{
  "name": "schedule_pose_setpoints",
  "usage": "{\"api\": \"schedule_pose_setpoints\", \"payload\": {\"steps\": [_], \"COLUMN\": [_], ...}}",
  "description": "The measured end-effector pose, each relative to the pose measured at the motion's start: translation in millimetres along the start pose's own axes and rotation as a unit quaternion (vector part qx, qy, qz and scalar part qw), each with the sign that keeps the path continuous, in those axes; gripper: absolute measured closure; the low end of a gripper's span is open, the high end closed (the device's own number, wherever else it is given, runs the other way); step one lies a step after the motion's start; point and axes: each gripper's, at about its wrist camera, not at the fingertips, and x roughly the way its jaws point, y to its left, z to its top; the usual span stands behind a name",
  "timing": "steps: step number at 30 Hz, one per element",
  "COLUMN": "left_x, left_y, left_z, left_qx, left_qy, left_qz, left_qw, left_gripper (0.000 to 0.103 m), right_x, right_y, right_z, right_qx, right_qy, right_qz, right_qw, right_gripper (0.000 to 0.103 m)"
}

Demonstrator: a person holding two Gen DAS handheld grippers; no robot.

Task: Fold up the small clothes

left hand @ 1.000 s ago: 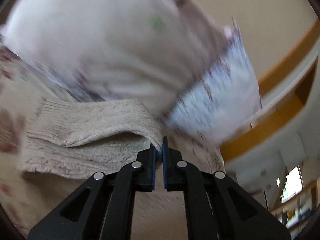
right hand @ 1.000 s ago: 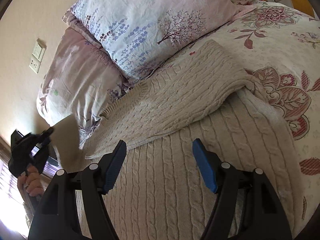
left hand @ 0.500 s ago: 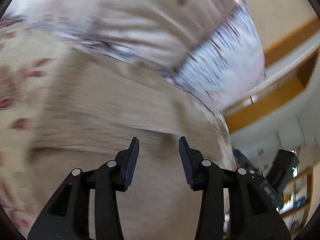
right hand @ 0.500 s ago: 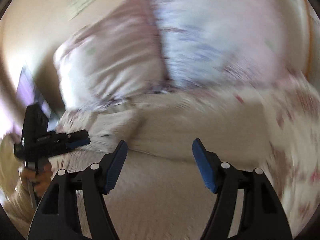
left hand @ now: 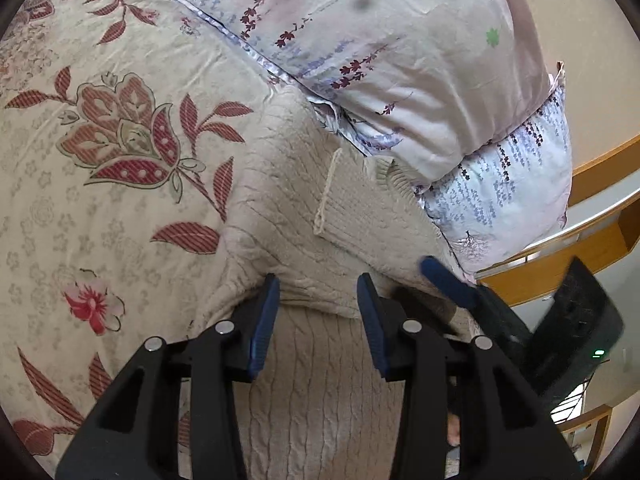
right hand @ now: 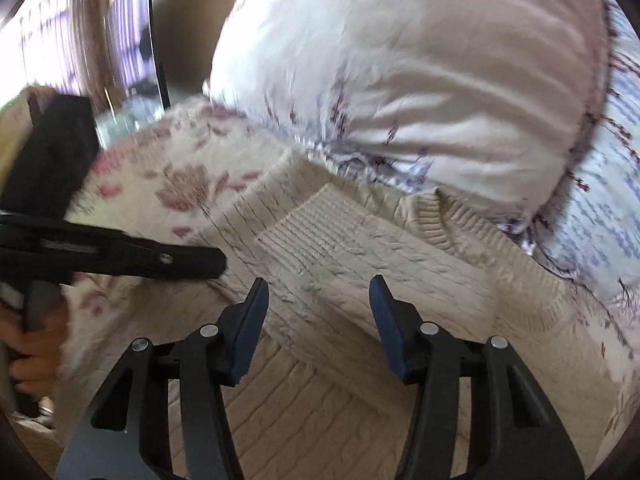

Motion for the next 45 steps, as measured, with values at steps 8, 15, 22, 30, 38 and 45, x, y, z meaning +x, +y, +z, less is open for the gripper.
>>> {"api": "schedule_pose_setpoints", "payload": {"steps": [8,15,22,30,38,45], "left_x": [-1,-2,-1,-1,-1,0], "left_y": [2,-1,-3,-1,-2,-2], "left_z": [-1,-4,-4,-3,-3,-2], "left_qx": [-0.006,0.005,0.010,-0.001,0.005,0.004], "left_qy": [0.002,0.000,0.001,0.006,0.007,0.009], "left_qz": [-0.011,-0.001,0.000,-0.007,-0.003,-0.006], "left_qw": [0.9999,1.0000,1.0000,1.0000,1.0000,0.9999], "left_gripper": [0.063,0.063,0.062,0.062,0.062,0.062], "right_x": [0,-74,-93,-100,-84,-115], "right_y": [-30,-104,-175,-224,-229,-220], "right_z": [-10,-52,-143,-173,-184,-160], "right_qx": [0.089,0.286,0.446,0.547,0.556,0.501], "right_qy": [-0.018,-0.125,-0.073,-0.066,-0.035,-0.131], "right_qz": [-0.002,-0.015,-0.051,-0.039,-0.034,-0.049], "right_qw": [0.996,0.950,0.891,0.834,0.830,0.854], "right_gripper": [0.096,0.096,0.080,0.058,0.068,0.095]}}
